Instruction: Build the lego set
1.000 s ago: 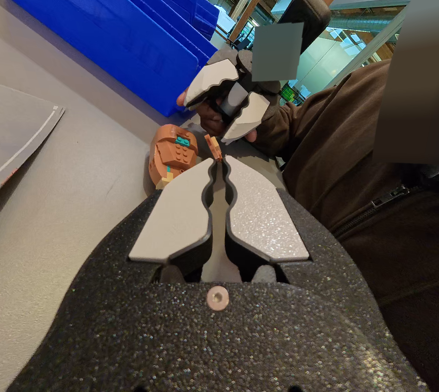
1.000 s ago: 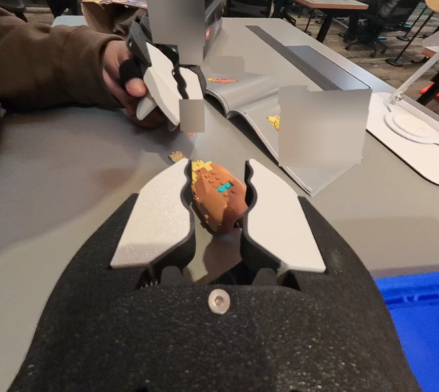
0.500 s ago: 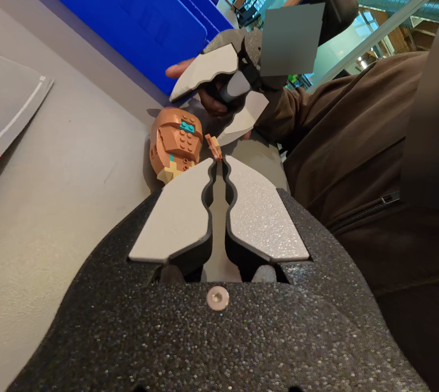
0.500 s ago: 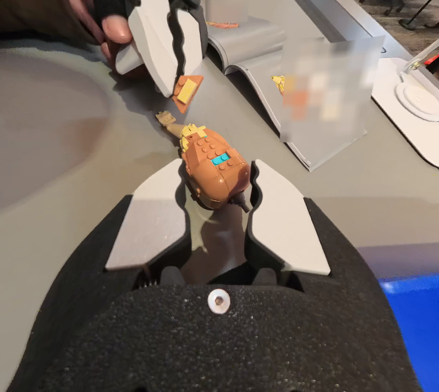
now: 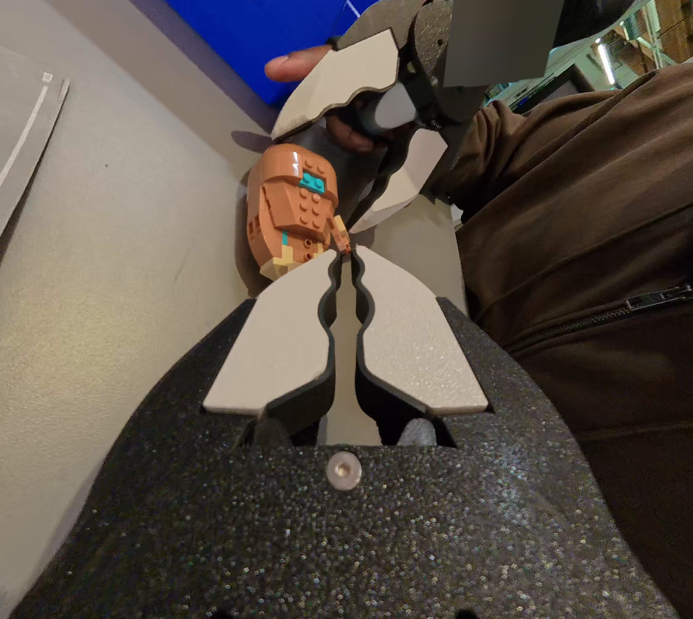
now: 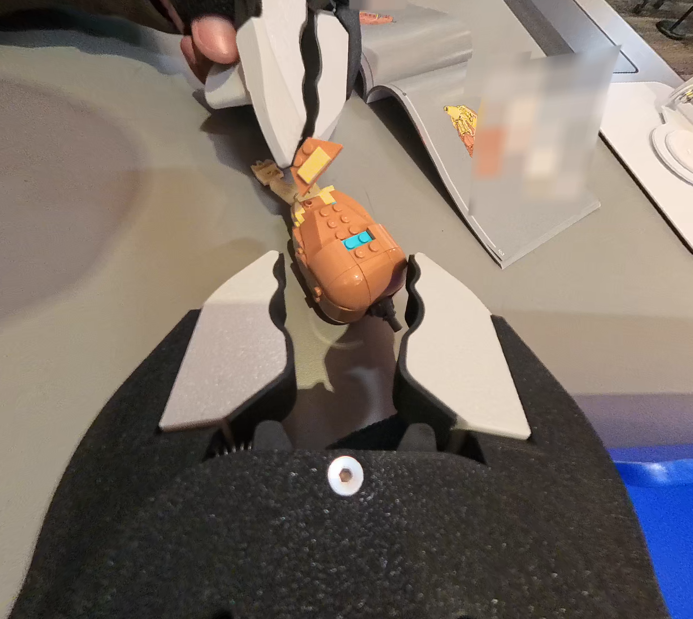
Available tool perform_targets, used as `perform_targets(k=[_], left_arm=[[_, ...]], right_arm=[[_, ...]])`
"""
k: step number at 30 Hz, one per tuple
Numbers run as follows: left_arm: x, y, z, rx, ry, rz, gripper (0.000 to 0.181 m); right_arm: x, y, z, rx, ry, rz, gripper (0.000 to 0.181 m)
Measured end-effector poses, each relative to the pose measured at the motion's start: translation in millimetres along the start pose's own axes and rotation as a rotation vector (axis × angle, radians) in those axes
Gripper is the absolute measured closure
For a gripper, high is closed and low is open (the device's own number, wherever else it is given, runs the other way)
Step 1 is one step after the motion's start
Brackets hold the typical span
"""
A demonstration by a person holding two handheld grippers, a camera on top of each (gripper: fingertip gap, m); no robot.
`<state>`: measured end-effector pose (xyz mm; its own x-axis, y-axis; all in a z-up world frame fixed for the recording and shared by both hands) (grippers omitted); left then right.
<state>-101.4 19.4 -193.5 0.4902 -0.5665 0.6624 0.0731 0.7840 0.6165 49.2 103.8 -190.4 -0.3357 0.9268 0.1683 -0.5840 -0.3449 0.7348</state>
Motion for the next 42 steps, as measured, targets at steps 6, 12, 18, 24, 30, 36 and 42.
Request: perform_targets(k=[6,12,18,24,30,36,42], left_arm=[[-2.2,-1.0,-3.1,-0.064,0.050,0.010,0.177],[-0.3,1.2,-7.5,-0.109,0.103,0.002,0.177],[0.7,3.5,-8.6,-0.149,0.159,-0.013,0.177],[1.6,2.4,-7.3,-0.146,0.142,-0.019,0.177],[0.1,3.8,-9.6,-0.167,0.157,-0.004,0.177],[5.2,7.1,-10.7,-0.195,0.237,-0.043,0.173],[8.7,8.6,-8.7,-0.212,0.305,-0.079,0.165]], right_arm=[[-2.1,0.2,-0.5,-0.013,-0.025,0.037,0.119],[-2.8,0.2,-0.7,-0.017,-0.033,0.049,0.119],[-3.2,0.0,-0.7,-0.018,-0.032,0.055,0.118],[-4.2,0.1,-0.8,-0.024,-0.038,0.071,0.118],[-4.6,0.3,-0.7,-0.025,-0.040,0.077,0.118],[-4.9,0.3,-0.7,-0.027,-0.041,0.081,0.118],[-5.2,0.5,-0.4,-0.027,-0.041,0.086,0.118]])
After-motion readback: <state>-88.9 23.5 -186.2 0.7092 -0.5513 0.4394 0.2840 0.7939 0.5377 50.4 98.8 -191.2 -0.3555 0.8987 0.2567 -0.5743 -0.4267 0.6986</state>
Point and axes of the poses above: each gripper's, where its closed fingertips meet, z back along the fingers, y out of its top, x = y × z across the jaws, the point moved 8 cm from there along z, back along the fingers, and after that the axes turned 9 degrees about -x, right-handed, at the moved point
